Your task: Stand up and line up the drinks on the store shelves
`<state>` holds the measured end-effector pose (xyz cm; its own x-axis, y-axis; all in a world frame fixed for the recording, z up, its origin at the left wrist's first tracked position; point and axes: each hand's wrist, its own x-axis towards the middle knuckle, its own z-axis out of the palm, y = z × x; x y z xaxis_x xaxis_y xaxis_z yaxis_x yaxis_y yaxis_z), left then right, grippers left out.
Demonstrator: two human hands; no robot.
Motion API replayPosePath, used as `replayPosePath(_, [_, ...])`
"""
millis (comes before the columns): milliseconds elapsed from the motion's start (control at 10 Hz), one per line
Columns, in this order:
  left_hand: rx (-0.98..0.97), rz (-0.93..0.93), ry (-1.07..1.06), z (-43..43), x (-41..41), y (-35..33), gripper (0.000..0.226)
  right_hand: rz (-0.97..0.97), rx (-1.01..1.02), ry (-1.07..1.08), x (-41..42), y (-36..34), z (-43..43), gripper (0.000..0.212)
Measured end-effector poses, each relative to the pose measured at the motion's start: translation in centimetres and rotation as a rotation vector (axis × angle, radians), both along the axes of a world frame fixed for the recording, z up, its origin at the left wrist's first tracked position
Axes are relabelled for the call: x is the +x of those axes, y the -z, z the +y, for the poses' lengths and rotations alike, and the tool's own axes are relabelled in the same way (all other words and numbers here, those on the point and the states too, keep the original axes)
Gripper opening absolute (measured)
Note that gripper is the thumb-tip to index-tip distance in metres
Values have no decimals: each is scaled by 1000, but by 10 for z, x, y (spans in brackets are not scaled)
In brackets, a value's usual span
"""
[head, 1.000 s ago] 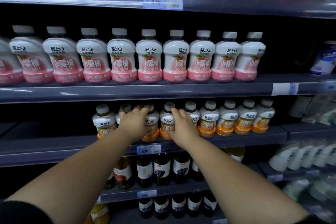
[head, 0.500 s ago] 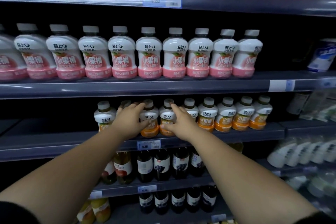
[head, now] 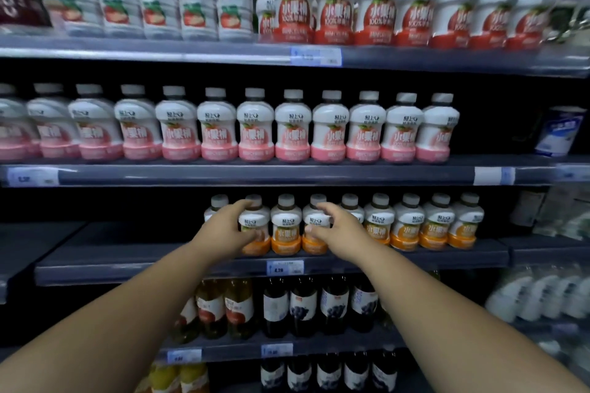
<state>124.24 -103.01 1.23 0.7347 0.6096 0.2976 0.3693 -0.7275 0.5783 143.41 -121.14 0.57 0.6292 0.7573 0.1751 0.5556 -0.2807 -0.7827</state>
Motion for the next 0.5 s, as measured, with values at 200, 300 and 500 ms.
replayPosePath(200, [-37, -10, 87, 24, -46, -24, 75, -63, -3, 31, -43, -30, 4, 66])
replayPosePath(300, [46, 18, 153, 41, -79, -37, 73, -77, -7, 54, -72, -45, 15, 64])
replayPosePath(500, [127, 79, 209, 98, -164, -47, 63, -63, 18, 118, -152, -47, 56, 59])
